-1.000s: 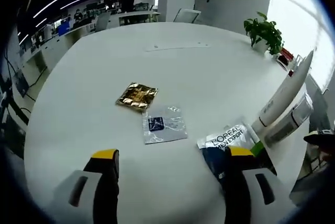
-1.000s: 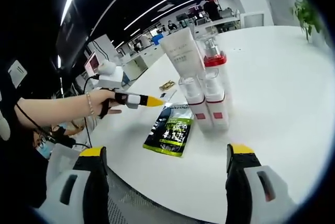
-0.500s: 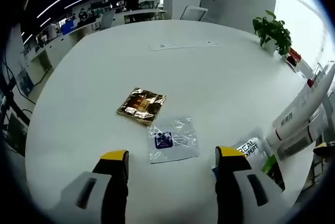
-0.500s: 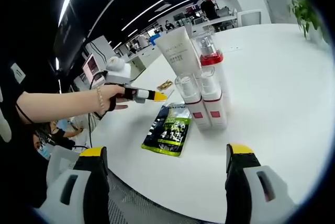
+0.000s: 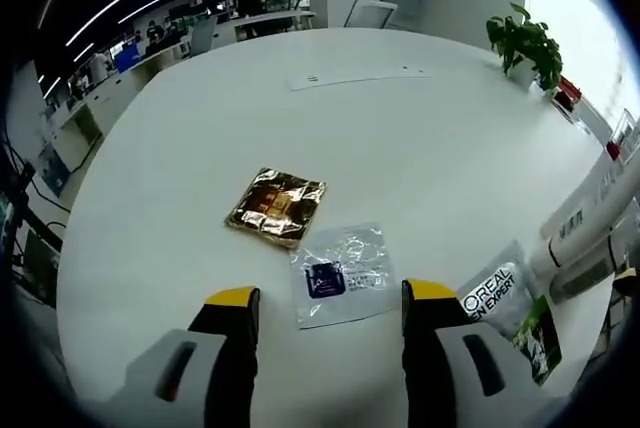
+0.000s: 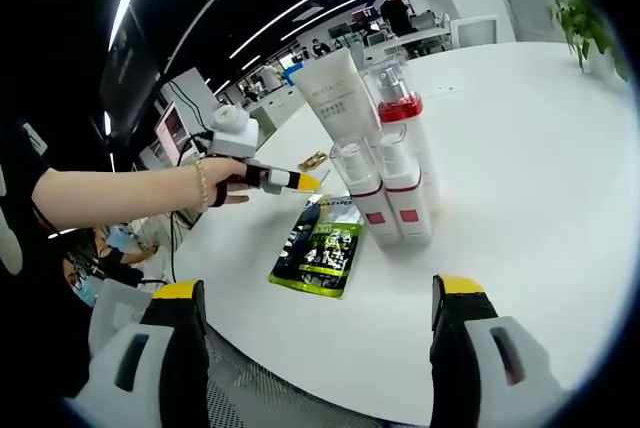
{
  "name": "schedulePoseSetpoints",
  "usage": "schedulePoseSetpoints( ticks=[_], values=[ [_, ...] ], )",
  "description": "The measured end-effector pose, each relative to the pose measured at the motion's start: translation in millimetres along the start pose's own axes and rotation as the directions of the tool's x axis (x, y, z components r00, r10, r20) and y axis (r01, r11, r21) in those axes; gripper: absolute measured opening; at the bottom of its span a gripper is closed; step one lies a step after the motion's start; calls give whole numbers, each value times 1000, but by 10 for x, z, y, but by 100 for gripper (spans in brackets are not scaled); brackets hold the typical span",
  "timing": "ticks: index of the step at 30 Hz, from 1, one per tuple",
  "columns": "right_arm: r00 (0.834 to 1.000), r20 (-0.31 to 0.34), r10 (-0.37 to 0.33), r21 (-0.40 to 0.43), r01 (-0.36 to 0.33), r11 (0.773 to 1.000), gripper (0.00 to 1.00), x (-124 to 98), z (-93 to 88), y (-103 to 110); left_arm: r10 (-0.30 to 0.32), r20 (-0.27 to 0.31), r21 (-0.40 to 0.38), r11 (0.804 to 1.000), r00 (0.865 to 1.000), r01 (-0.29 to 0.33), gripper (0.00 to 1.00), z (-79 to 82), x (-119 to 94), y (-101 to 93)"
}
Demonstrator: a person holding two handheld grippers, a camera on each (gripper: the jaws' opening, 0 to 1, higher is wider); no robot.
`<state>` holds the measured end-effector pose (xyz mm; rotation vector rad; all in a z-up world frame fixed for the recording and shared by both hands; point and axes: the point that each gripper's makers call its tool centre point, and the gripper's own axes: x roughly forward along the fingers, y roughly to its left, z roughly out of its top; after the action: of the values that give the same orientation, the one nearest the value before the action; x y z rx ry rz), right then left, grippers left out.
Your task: Arrange the skincare products in the storage area until every visible bottle or jar stands upright without overlapping.
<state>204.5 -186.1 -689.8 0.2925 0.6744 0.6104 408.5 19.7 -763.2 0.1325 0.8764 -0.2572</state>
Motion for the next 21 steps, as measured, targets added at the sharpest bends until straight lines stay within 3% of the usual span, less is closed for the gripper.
schedulePoseSetpoints(
  ticks=[8, 11, 21],
  values=[
    [1000, -4, -2, -1, 2, 1000, 93, 4, -6, -1, 7, 5, 18, 1000, 1000, -7, 51, 24, 68, 22],
    [1000, -1, -4, 0, 4, 1000, 93, 1, -2, -5, -3, 7, 32, 999, 1000, 3, 39, 28, 58, -26],
    [1000, 1, -3, -5, 3, 1000, 93, -1, 7, 1, -19, 15, 25, 1000, 1000, 19, 39, -15, -13, -33]
  ],
)
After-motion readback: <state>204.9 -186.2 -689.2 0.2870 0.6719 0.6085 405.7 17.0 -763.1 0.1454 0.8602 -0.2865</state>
